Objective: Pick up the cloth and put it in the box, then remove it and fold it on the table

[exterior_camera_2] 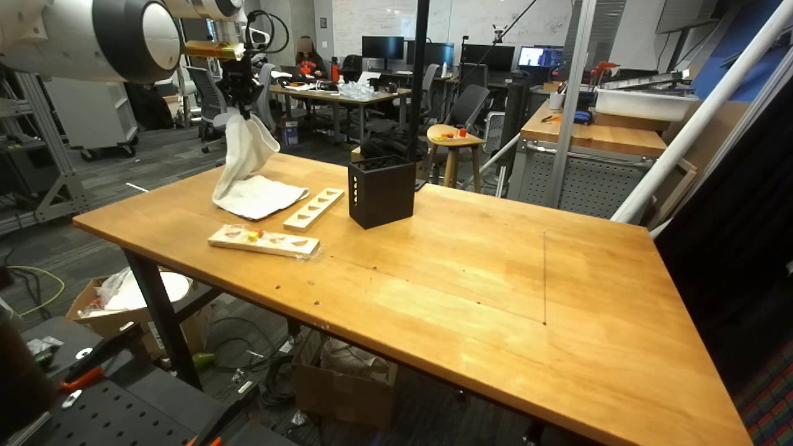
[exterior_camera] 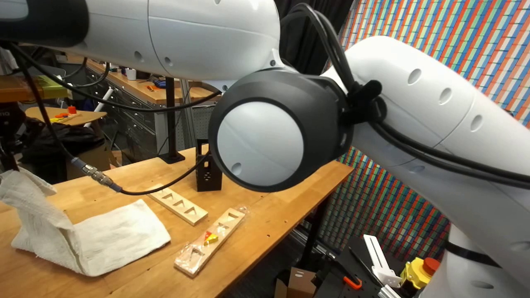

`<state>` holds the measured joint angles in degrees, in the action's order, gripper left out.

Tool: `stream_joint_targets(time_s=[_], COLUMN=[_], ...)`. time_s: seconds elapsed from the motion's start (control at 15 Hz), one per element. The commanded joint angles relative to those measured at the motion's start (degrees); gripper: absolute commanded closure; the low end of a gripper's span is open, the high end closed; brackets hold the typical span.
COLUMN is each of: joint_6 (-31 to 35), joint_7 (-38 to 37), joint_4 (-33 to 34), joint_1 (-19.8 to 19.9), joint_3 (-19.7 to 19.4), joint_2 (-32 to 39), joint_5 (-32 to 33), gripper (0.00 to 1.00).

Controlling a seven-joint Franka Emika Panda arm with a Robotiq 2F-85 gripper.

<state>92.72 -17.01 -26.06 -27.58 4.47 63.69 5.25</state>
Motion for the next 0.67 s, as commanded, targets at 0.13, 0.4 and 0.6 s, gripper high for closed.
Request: stream_joint_targets(time_s=[0.13,0.4,0.6], joint_6=[1.49,2.97,3.29], joint_7=[0.18,0.55,-0.17], joint_4=[1.46,1.59,1.39], joint_1=[-0.07,-0.04,0.12], joint_3=[-0.59,-0.53,-0.32], joint_2=[0.65,0.76,0.71], joint_5=[-1.18,-1.18,-1.61], gripper=[0.99,0.99,0.99])
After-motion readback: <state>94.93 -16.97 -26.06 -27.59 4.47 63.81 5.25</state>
